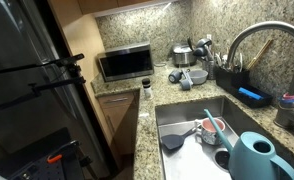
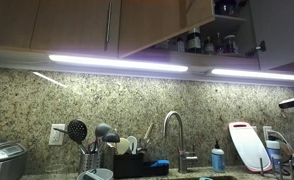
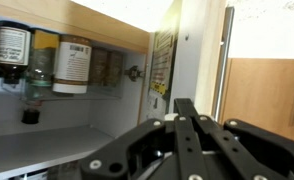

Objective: Open the left door of the rightmost cabinet

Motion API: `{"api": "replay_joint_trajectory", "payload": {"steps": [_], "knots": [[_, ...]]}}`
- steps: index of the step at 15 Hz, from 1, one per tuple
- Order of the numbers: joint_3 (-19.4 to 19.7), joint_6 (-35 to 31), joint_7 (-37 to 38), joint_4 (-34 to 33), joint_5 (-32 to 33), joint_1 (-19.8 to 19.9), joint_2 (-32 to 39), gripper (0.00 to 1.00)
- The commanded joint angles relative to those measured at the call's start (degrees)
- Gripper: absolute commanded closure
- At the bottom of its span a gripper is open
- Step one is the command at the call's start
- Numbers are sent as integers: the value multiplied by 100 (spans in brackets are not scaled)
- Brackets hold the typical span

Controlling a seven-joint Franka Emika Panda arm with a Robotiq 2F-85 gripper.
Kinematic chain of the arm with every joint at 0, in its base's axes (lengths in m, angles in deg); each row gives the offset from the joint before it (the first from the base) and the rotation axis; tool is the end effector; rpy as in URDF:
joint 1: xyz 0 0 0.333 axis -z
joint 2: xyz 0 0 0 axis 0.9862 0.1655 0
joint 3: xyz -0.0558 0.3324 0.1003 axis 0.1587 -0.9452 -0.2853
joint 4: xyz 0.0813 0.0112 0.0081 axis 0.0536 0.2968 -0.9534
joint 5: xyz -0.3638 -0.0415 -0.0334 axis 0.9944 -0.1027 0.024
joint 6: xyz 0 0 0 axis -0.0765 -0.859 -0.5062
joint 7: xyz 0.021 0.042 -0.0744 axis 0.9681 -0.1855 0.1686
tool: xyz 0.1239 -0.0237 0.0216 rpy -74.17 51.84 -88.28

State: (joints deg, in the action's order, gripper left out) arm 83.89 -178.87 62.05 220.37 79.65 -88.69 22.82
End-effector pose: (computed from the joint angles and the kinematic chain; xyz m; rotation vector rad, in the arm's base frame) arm 0.2865 0.0464 0.7283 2.4569 0.3590 1.9080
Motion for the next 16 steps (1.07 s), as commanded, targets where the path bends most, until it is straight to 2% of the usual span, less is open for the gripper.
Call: {"api": "replay_joint_trajectory", "payload": {"steps": [1, 7, 8, 10, 11, 12, 16], "knots": [[-22, 365, -428, 807, 43, -811, -808, 100], [-61, 1088, -1237, 1809, 208, -2007, -1876, 100], [-46, 1360, -1395, 1497, 221, -2153, -1741, 100], [35, 1725, -1703, 1546, 209, -2428, -2065, 100], [52, 1574, -1824, 1519, 234, -2444, -2188, 100], [-32, 1116, -1782, 1501, 318, -2255, -2279, 100], [154, 528, -1618, 1407, 272, -2121, -2804, 100]]}}
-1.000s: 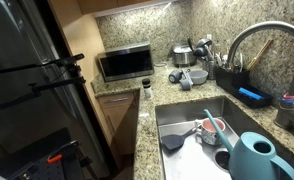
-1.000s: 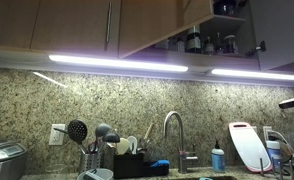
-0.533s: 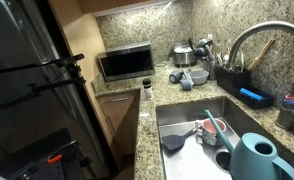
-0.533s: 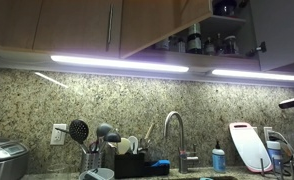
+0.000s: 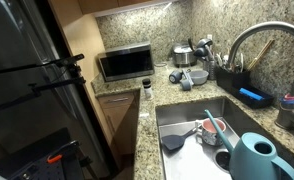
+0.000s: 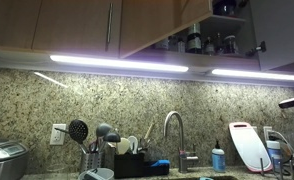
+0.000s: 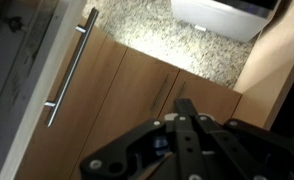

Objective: Open the left door of the rightmost cabinet

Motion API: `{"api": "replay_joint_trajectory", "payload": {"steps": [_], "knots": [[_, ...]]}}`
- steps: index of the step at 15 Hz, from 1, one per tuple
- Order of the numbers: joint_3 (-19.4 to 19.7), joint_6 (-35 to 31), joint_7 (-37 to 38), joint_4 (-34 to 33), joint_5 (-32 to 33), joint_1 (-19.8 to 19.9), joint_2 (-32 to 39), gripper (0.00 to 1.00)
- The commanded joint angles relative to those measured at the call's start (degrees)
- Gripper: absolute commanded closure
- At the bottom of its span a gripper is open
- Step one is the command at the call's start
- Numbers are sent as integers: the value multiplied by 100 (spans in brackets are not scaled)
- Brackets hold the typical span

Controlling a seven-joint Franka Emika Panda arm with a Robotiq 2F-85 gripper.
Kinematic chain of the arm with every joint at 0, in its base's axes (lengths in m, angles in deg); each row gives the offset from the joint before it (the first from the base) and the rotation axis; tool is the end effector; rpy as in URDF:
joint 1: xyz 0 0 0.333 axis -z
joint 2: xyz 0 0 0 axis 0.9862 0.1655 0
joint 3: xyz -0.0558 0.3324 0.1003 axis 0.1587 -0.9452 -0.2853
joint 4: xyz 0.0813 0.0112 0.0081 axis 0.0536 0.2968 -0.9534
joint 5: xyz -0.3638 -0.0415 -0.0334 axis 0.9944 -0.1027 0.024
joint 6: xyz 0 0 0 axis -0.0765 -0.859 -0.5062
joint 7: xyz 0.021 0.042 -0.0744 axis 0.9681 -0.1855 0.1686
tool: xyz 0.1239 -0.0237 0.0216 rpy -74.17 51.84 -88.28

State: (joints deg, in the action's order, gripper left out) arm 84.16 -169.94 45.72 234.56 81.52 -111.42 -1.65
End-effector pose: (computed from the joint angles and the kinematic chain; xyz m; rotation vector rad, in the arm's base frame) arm 0.1477 0.0920 0.6789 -2.1572 -1.1520 -1.9266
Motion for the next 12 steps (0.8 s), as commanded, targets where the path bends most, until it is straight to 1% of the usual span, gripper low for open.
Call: {"api": "replay_joint_trajectory", "payload": {"steps": [1, 2, 3, 4, 5, 6, 7, 8, 10, 11, 12], "knots": [[171, -645, 57, 68, 94, 256, -509, 100], [250, -822, 60, 121, 100, 286, -650, 100], [296, -1055, 124, 9, 101, 420, -621, 100], [367, -1219, 148, -19, 101, 468, -658, 100], [423, -1593, 207, 16, 120, 671, -631, 100], [492, -1875, 264, 27, 110, 779, -591, 100], [572, -2122, 324, -18, 99, 897, -475, 100], [602, -2476, 417, -12, 105, 1162, -354, 100], [739, -2745, 525, 4, 90, 1291, -197, 100], [743, -2953, 623, -31, 75, 1501, -22, 100], [762, -3084, 723, -66, 50, 1595, 122, 100]]}}
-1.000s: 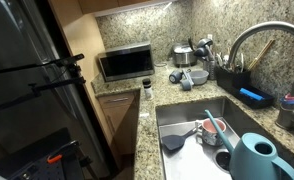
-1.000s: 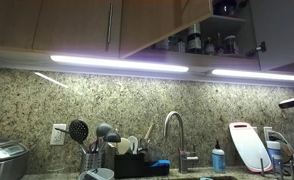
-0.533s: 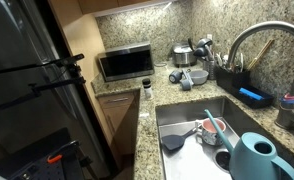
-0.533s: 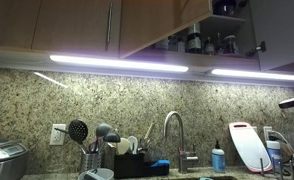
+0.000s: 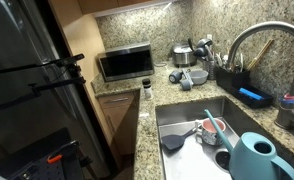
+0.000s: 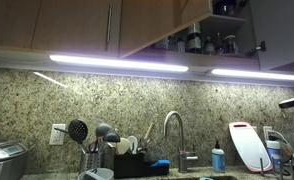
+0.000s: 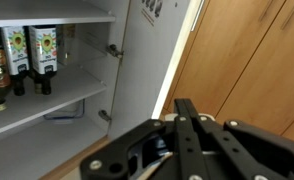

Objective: Open the left door of the rightmost cabinet

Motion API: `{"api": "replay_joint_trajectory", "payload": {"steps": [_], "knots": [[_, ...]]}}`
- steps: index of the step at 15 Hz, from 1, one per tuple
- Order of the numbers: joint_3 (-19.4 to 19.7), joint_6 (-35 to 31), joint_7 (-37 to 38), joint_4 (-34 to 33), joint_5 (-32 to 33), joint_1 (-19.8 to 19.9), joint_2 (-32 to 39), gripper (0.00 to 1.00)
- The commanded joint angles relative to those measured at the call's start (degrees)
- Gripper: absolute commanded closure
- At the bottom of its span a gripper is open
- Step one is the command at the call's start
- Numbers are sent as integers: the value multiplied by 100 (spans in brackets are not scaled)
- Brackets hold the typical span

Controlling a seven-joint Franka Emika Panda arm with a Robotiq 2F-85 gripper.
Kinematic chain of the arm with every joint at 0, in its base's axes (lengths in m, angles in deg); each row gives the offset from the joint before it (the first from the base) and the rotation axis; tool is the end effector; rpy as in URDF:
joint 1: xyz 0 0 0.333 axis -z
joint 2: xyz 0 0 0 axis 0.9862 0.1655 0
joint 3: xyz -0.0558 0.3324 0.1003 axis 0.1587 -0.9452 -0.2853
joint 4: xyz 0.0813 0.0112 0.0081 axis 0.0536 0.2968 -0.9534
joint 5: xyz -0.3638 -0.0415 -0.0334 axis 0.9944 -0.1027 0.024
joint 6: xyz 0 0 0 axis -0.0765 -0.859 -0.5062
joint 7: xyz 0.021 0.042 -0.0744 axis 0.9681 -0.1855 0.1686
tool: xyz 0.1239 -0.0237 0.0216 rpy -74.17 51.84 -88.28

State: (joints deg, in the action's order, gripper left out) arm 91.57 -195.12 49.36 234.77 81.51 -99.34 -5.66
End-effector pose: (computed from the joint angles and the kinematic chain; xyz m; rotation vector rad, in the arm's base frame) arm 0.1180 -0.0094 0.7397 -1.8336 -0.5171 -2.4927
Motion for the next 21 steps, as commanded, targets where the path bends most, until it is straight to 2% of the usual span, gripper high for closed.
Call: {"api": "replay_joint_trajectory", "payload": {"steps": [1, 3, 5, 6, 13, 18, 19, 21], "knots": [[21, -660, 464, -143, 25, 523, 694, 100], [-16, -970, 656, -254, -10, 866, 1083, 100], [20, -963, 825, -430, -44, 950, 1450, 100], [-24, -1028, 910, -526, -58, 1115, 1644, 100], [-301, -486, 1384, -1526, -157, 1391, 2754, 100], [-510, 42, 1630, -2161, -283, 1572, 3294, 100], [-395, -168, 1487, -1773, -162, 1411, 2995, 99], [-432, -91, 1550, -1949, -194, 1469, 3160, 99]]}}
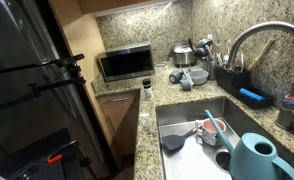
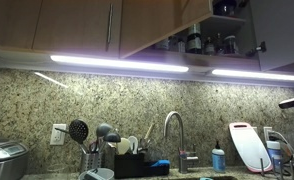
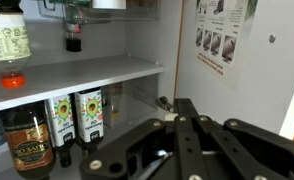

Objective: Open the left door of the rightmost cabinet

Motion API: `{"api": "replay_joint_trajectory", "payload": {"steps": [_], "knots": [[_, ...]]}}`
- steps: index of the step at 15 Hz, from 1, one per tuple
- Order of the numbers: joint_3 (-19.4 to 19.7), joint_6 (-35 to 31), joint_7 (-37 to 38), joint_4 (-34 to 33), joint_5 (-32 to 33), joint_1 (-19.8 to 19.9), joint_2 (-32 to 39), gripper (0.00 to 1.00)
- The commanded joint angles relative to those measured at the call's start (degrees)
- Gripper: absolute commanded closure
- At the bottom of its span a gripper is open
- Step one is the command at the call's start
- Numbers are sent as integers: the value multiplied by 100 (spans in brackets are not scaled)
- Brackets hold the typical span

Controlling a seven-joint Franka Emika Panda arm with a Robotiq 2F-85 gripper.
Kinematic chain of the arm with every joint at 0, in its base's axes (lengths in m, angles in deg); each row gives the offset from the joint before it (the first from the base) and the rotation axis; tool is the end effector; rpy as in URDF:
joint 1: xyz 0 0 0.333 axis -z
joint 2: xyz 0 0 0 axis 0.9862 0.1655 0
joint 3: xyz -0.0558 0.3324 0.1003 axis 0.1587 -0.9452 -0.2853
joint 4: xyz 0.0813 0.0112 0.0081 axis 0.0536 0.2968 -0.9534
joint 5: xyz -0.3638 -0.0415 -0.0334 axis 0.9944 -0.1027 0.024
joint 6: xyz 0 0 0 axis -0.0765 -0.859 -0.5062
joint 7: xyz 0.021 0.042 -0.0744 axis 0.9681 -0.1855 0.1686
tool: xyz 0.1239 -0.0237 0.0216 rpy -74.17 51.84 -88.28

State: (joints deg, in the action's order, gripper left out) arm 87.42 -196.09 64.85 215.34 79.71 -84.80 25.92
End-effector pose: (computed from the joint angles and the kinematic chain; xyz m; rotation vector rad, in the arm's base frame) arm 0.2795 -0.0046 0.7966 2.1269 0.1037 2.2904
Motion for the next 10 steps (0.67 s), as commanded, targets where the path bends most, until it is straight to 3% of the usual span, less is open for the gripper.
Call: {"api": "replay_joint_trajectory", "payload": {"steps": [1, 10], "knots": [[-20, 8, 8, -44, -16, 24, 45, 99], [-65, -40, 105, -359, -91, 169, 422, 100]]}}
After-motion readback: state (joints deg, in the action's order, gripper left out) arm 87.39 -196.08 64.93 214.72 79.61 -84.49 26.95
